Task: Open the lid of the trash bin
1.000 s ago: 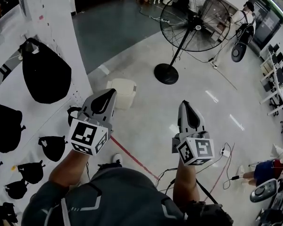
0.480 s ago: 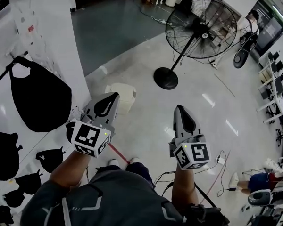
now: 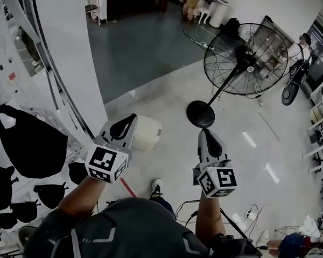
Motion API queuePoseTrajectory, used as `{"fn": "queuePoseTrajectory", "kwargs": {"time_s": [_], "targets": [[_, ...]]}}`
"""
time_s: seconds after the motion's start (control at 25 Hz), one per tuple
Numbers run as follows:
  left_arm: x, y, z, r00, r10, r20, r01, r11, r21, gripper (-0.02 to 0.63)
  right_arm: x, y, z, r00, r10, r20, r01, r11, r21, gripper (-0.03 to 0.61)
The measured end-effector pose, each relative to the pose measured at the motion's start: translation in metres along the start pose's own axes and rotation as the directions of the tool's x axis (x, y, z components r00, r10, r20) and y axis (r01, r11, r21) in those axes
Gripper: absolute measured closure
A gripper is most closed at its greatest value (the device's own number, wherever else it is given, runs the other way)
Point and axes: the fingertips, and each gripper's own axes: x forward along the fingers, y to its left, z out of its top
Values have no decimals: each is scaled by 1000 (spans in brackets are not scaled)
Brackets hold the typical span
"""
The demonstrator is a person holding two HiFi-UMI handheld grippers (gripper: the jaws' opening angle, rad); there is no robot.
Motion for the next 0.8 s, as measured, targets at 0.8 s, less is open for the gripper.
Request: {"fn": "queuePoseTrajectory", "kwargs": {"time_s": [0.8], "targets": [[156,25,-13,976,210,-60,-211,977,-10,606,137,-136,-22,979,203,29,-204,979,23,552]]}}
